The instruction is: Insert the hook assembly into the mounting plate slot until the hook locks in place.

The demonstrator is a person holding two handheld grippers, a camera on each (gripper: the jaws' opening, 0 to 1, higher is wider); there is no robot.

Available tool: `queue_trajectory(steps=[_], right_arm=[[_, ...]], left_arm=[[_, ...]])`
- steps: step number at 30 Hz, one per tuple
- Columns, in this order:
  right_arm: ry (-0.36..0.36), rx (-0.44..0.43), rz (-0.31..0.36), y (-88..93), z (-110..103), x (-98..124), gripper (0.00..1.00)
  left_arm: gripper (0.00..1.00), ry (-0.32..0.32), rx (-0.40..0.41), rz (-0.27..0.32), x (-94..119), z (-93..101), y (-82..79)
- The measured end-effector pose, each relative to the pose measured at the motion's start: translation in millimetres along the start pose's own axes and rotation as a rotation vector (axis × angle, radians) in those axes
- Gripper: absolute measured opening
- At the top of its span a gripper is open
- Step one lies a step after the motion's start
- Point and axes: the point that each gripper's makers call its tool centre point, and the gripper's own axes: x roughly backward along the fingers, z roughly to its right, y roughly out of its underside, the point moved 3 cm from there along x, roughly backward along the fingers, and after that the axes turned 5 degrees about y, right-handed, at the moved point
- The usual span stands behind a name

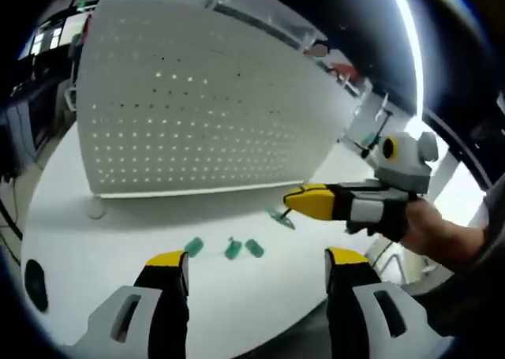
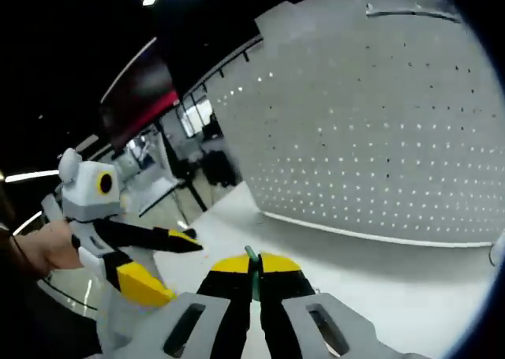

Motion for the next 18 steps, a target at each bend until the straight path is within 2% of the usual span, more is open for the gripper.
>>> queue_trajectory(steps=[4,6,8,10,12,14,18], right_arm=[[-0.001,-0.096,0.069,-5.8,-10.8,8.3,0.00],[0.001,-0.116,0.090,-6.7,-14.6,12.7,0.00],[-0.008,-0.120,0.110,-7.4,-19.2,15.5,0.00],[-0.011,-0.174,0.129,-6.6,-23.1,17.9,0.00],[-0.004,-0.196,0.148,-5.7,-24.5,20.4,0.00],[0.006,-0.202,0.160,-4.1,-25.3,22.0,0.00],[-0.008,-0.255,0.202,-8.4,-32.1,26.1,0.00]], left_arm=[[0.69,0.020,0.017,0.013,-4.6,6.6,-0.3],[0.65,0.027,0.028,0.024,-5.4,8.7,-1.2],[0.54,0.027,0.018,0.045,-4.5,10.6,-3.6],[0.45,0.015,-0.002,0.068,-2.5,11.5,-7.9],[0.45,0.035,0.023,0.096,-4.2,15.6,-12.1],[0.47,0.058,0.042,0.089,-6.4,20.2,-11.6],[0.42,0.071,0.042,0.087,-9.0,25.9,-9.9]])
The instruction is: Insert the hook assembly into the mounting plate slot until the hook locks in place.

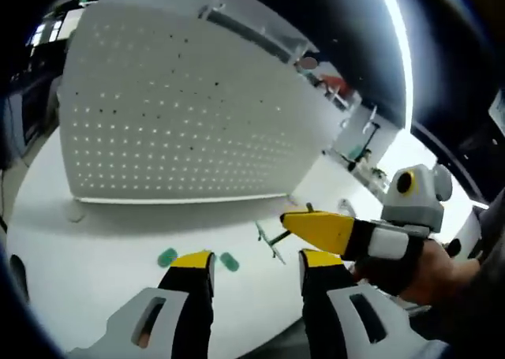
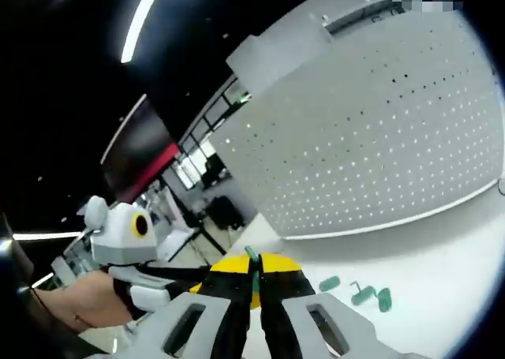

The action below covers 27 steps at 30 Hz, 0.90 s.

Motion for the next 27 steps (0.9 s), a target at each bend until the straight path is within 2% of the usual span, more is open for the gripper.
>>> queue_trajectory(steps=[2,6,13,16,24,27], right_arm=[[-0.006,0.005,0.010,-0.6,-5.5,1.9,0.00],[-0.022,0.015,0.045,-4.0,-16.7,3.8,0.00],[-0.021,0.026,0.068,-5.2,-20.6,3.4,0.00],[-0.017,0.028,0.076,-4.6,-21.1,3.8,0.00],[-0.027,0.033,0.065,-2.8,-21.1,5.2,0.00],[-0.033,0.043,0.062,-2.5,-22.7,5.7,0.00]], left_arm=[[0.38,0.006,0.006,0.006,-0.6,1.0,-0.2],[0.28,0.046,0.065,0.062,0.9,6.9,-6.9],[0.16,0.057,0.061,0.089,4.3,11.7,-9.8],[0.07,0.080,0.048,0.093,4.7,16.9,-10.0],[0.05,0.090,0.043,0.093,7.6,15.5,-9.2],[0.04,0.088,0.023,0.114,10.4,13.8,-11.8]])
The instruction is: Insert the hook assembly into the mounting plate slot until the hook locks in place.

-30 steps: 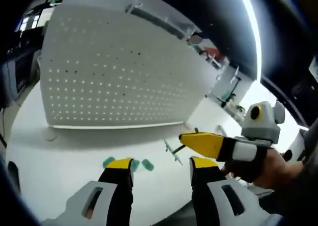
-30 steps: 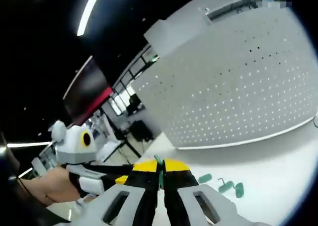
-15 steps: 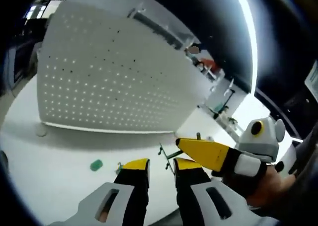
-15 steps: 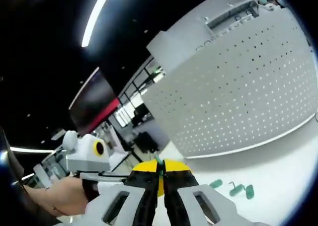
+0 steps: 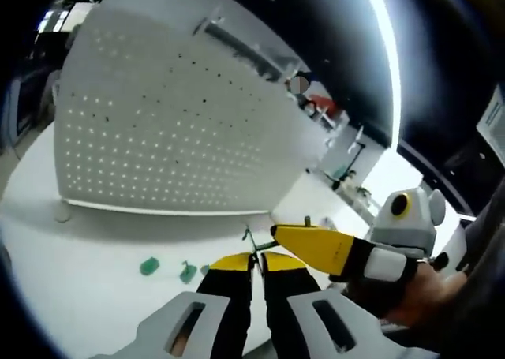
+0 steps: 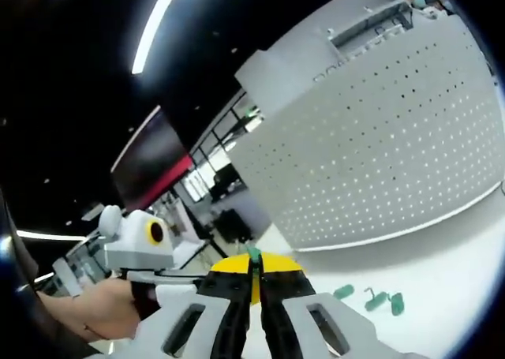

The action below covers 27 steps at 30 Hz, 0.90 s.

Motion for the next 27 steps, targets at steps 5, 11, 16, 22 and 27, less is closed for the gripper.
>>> queue_trajectory(steps=[5,11,16,22,27], right_arm=[[-0.013,0.033,-0.006,0.7,-3.4,1.4,0.01],[-0.027,0.060,-0.029,-1.1,-8.5,1.8,0.02],[-0.049,0.013,-0.016,-4.4,-9.5,2.9,0.03],[-0.062,0.045,-0.030,-5.4,-11.8,5.8,0.04],[-0.077,0.083,-0.054,-2.7,-15.2,7.1,0.08]], left_arm=[[0.02,0.005,0.012,-0.005,1.2,-0.5,-2.1],[0.01,0.003,0.018,-0.006,3.4,-0.7,-3.4],[0.01,0.001,-0.022,0.017,5.1,1.9,-9.9],[0.01,-0.051,-0.114,-0.008,8.1,-4.0,-11.8],[0.01,-0.080,-0.170,-0.024,10.8,-7.8,-11.7]])
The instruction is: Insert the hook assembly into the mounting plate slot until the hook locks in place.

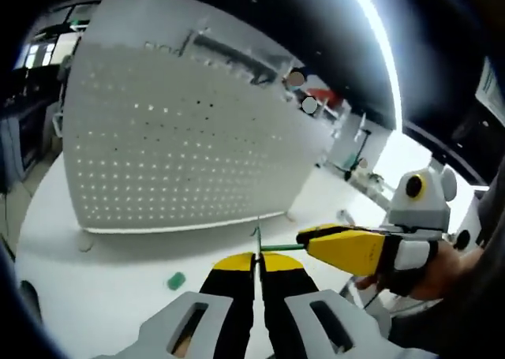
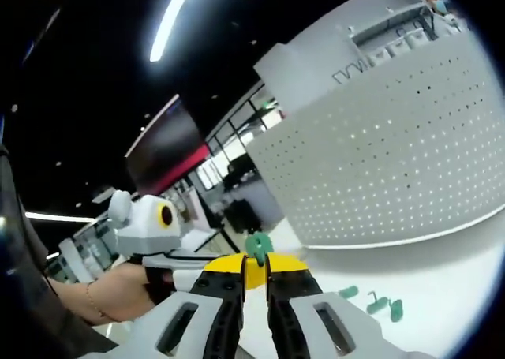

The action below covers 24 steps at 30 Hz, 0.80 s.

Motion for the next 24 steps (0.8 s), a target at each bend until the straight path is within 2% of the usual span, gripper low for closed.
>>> queue_trajectory(steps=[3,7,11,16,19,21,24], right_arm=[[-0.010,0.004,-0.009,1.5,-2.4,-2.2,0.12],[-0.024,-0.013,-0.003,-0.7,-5.4,-2.9,0.14],[-0.024,-0.056,0.004,-3.9,-1.5,-2.8,0.11],[-0.020,-0.080,0.010,-7.0,2.9,-1.1,0.09],[-0.040,-0.107,0.019,-9.5,1.1,-0.4,0.09],[-0.059,-0.137,0.028,-13.2,-1.5,0.1,0.09],[-0.073,-0.156,0.015,-13.6,-3.9,-1.1,0.06]], left_arm=[[0.01,0.016,-0.009,0.016,0.5,4.1,-2.8],[0.01,-0.004,-0.138,0.004,1.3,8.0,-6.2],[0.01,-0.003,-0.186,0.015,2.7,12.8,-10.5],[0.01,-0.005,-0.225,0.024,4.0,15.9,-14.5],[0.01,0.000,-0.254,0.039,4.8,17.7,-18.2],[0.01,0.027,-0.259,0.058,4.9,21.4,-20.2],[0.01,0.017,-0.268,0.066,5.4,21.8,-20.9]])
